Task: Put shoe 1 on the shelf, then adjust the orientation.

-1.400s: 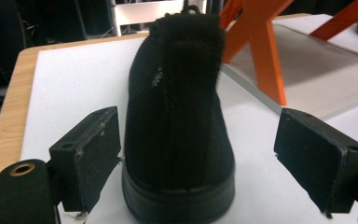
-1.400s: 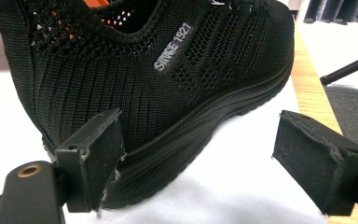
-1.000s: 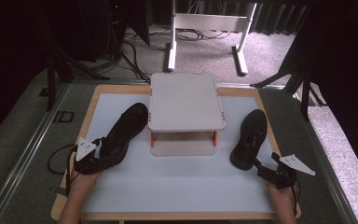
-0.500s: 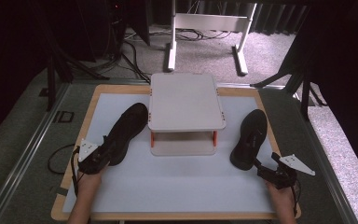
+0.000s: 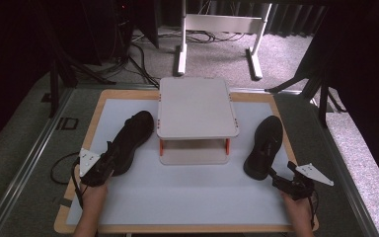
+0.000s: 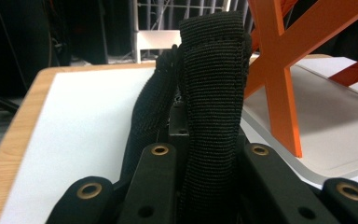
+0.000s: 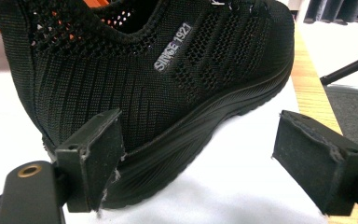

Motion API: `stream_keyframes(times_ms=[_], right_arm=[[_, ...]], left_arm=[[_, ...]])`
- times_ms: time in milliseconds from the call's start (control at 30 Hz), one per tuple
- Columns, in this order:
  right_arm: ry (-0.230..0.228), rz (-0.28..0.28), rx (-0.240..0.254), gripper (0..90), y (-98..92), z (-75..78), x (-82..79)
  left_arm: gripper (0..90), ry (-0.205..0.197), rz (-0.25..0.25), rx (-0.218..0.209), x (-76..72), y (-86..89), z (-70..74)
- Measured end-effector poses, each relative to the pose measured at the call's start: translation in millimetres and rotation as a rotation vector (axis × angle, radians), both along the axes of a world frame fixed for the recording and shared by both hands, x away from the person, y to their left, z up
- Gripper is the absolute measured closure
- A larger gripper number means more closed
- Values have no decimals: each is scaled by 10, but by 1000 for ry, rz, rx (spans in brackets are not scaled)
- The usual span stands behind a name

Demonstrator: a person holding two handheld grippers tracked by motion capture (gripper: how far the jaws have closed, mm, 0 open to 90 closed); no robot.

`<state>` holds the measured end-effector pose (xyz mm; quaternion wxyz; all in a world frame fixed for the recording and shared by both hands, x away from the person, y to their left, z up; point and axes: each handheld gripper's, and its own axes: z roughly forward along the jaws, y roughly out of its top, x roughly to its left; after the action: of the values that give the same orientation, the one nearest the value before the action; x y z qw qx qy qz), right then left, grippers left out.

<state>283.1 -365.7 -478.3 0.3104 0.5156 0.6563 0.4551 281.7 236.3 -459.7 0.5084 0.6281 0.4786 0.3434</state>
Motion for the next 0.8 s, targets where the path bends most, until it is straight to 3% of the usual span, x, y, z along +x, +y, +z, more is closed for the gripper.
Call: stream_keyframes(times_ms=[167,400,533,600,733,800], right_arm=[[0,0,0,152,0,0,0],[4,2,5,152,-3,0,5],[4,1,4,152,-3,0,5],[3,1,3,152,-2,0,3],[5,3,6,152,-5,0,6],[5,3,6,152,-5,0,6]], left_arm=[[818,-17,2,-5,-121,29,72],[818,-55,16,22,-531,38,214],[817,-54,-2,18,-681,30,220],[817,-42,-14,36,-805,-3,202],[817,-30,-29,15,-944,-29,160],[816,-43,-39,6,-1011,-44,154]])
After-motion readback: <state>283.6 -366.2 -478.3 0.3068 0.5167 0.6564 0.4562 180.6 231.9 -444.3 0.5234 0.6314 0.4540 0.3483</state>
